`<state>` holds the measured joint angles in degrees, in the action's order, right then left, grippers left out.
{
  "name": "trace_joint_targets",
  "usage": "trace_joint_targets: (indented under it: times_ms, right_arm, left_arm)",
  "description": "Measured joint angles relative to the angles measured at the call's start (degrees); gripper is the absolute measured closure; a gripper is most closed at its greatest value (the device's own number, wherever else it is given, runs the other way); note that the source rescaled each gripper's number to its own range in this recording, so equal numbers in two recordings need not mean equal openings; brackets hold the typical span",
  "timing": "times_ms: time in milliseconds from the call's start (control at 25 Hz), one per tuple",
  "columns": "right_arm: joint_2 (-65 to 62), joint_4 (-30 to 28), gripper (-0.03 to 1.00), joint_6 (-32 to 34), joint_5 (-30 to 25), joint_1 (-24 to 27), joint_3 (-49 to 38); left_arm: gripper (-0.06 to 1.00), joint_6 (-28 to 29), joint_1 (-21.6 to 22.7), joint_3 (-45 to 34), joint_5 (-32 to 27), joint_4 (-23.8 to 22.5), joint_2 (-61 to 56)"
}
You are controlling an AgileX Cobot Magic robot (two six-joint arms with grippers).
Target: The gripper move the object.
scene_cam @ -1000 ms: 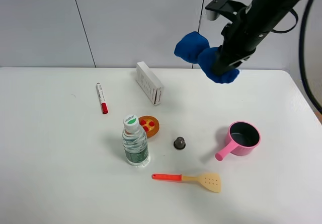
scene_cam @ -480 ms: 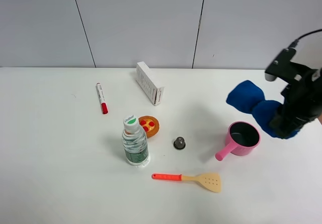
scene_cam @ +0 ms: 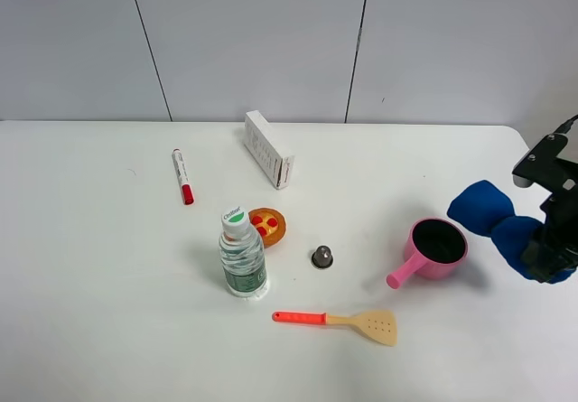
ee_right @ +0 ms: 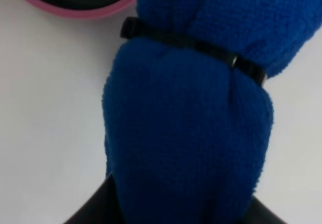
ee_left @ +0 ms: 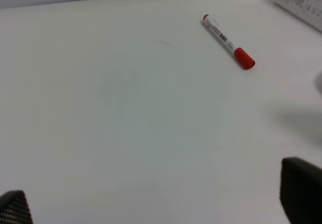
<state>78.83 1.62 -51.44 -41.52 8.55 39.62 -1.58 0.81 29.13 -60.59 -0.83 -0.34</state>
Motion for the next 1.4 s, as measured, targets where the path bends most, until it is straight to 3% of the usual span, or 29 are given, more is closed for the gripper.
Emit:
trace_joint_targets:
  times_ms: [280,480,560,760,880,1160,1400]
  right_arm:
    - [9.4,0.0,0.97,0.0,6.9,0.0,-0.2]
    - [12.1,0.0,0.96,0.0,9.0,0.0,-0.4]
    - [12.3,0.0,0.88,-0.1,9.8,0.0,-0.4]
    - [12.8,0.1,0.41,-0.9,11.7,0.0,-0.4]
    - [13.0,0.7,0.2,-0.9,13.5,0.0,-0.4]
    - [9.3,4.6,0.13,-0.9,13.0,0.0,-0.4]
    - [-7.1,10.0,0.13,-0.9,7.4,0.0,-0.4]
  left_arm:
    - [-0.06,0.0,0.0,0.0,0.0,0.0,0.0]
    - [-0.06,0.0,0.0,0.0,0.0,0.0,0.0]
    - [-0.06,0.0,0.0,0.0,0.0,0.0,0.0]
    - [-0.06,0.0,0.0,0.0,0.0,0.0,0.0]
    - [-0.06,0.0,0.0,0.0,0.0,0.0,0.0]
    - [-0.06,0.0,0.0,0.0,0.0,0.0,0.0]
    - [-0.06,0.0,0.0,0.0,0.0,0.0,0.0]
